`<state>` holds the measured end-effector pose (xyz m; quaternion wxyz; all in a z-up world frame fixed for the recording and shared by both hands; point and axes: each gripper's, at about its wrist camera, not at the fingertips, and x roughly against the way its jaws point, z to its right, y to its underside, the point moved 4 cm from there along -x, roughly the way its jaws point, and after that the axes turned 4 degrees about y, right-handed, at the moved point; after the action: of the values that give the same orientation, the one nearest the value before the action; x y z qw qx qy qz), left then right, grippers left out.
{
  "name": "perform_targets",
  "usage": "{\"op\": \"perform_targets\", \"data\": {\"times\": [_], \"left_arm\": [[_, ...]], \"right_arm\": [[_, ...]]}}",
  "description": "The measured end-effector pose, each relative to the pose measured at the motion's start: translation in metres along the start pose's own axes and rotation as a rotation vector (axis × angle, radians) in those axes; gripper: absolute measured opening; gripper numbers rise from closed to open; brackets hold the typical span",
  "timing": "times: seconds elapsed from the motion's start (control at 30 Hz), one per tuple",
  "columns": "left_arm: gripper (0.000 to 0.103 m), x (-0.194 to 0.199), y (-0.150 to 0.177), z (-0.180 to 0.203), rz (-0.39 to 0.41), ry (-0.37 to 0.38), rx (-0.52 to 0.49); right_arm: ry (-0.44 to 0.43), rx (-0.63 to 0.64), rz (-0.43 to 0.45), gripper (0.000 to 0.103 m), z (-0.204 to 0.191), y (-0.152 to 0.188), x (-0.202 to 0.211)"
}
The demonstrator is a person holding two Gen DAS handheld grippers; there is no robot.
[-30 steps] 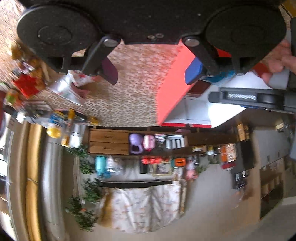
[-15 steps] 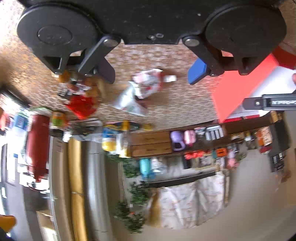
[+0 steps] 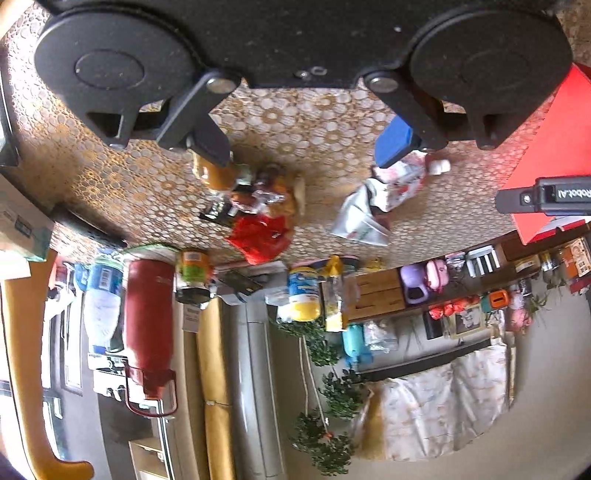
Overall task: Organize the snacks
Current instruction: 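Move both grippers back over the snack pile on the table, then grasp the white-and-red snack pouch with the left gripper while the right grasps the orange-wrapped round snack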
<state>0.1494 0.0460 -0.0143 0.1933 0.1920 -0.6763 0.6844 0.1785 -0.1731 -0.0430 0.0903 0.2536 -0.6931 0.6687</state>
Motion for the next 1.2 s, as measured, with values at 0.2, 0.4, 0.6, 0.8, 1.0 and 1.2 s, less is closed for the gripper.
{"op": "perform_targets", "data": {"times": [0.2, 0.4, 0.6, 0.8, 1.0, 1.2], "left_arm": [[0.086, -0.022, -0.001, 0.011, -0.026, 0.025, -0.013], [0.086, -0.048, -0.001, 0.024, -0.053, 0.038, -0.028], [0.086, -0.073, -0.002, 0.029, -0.078, 0.033, -0.038], [0.086, -0.094, -0.003, 0.034, -0.094, 0.027, -0.058], [0.086, -0.113, -0.002, 0.041, -0.109, 0.016, -0.071], [0.086, -0.126, 0.004, 0.044, -0.121, -0.006, -0.089]], "right_arm": [[0.018, -0.016, -0.013, 0.086, 0.013, 0.003, -0.008], [0.027, -0.034, -0.024, 0.085, 0.024, 0.005, -0.015], [0.023, -0.049, -0.029, 0.085, 0.029, 0.004, -0.02], [0.009, -0.067, -0.022, 0.085, 0.031, 0.001, -0.021], [-0.004, -0.08, -0.019, 0.085, 0.034, -0.002, -0.025], [-0.007, -0.087, -0.021, 0.085, 0.037, -0.002, -0.029]]}}
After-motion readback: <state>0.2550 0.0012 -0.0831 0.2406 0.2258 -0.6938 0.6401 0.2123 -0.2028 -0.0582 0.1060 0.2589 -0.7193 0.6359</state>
